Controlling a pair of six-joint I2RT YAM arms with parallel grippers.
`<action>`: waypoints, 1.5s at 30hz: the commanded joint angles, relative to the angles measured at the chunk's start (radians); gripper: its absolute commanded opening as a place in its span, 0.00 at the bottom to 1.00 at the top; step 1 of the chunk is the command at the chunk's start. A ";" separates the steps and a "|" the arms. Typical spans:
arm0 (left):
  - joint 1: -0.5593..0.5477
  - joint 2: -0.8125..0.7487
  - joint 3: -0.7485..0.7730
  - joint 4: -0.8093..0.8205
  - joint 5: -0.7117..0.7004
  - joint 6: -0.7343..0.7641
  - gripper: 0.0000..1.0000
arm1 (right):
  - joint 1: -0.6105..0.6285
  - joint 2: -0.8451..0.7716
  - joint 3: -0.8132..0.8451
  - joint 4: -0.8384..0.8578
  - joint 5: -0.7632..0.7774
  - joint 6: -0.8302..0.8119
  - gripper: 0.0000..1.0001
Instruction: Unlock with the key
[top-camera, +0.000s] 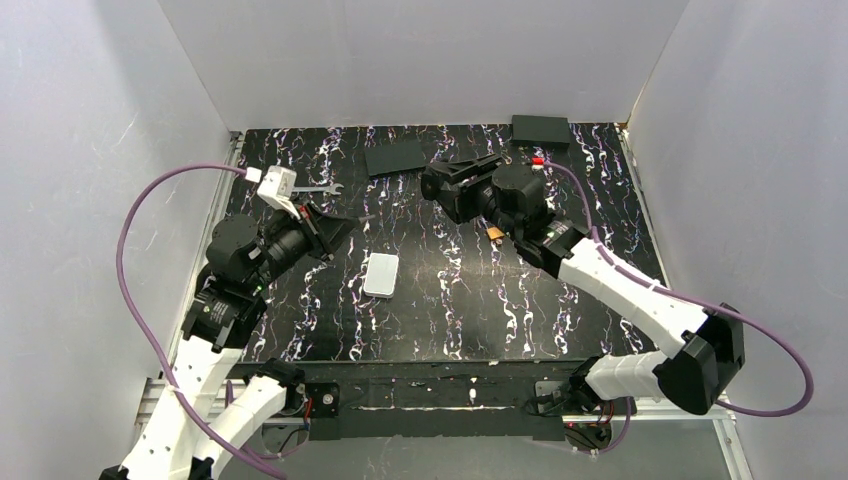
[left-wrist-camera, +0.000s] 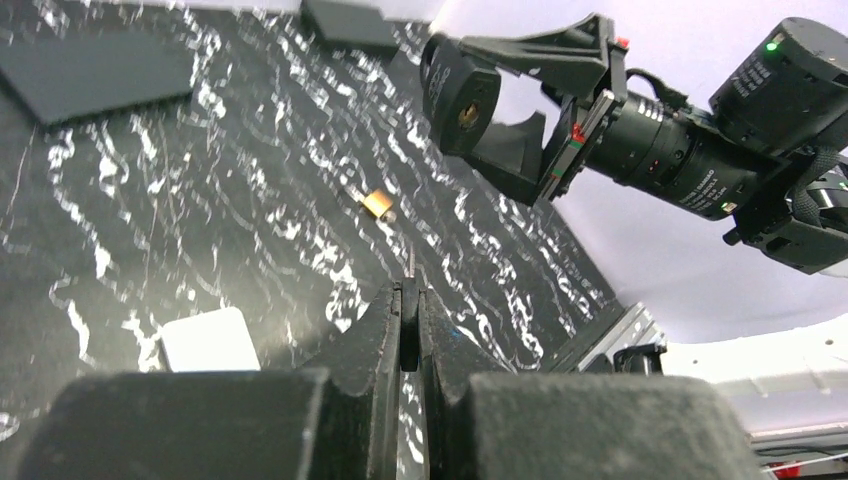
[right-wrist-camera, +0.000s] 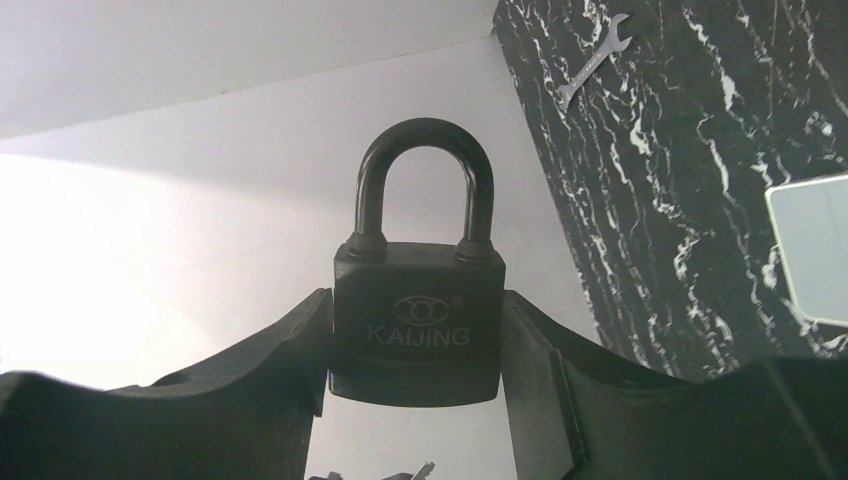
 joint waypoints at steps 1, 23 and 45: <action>-0.006 0.010 -0.028 0.229 0.044 -0.022 0.00 | 0.003 -0.041 0.142 -0.189 0.015 0.138 0.01; -0.235 -0.046 -0.219 0.393 -0.139 0.109 0.00 | 0.150 0.039 0.203 -0.457 0.081 0.274 0.01; -0.318 0.034 -0.315 0.499 -0.217 0.160 0.00 | 0.158 0.044 0.129 -0.456 0.086 0.368 0.01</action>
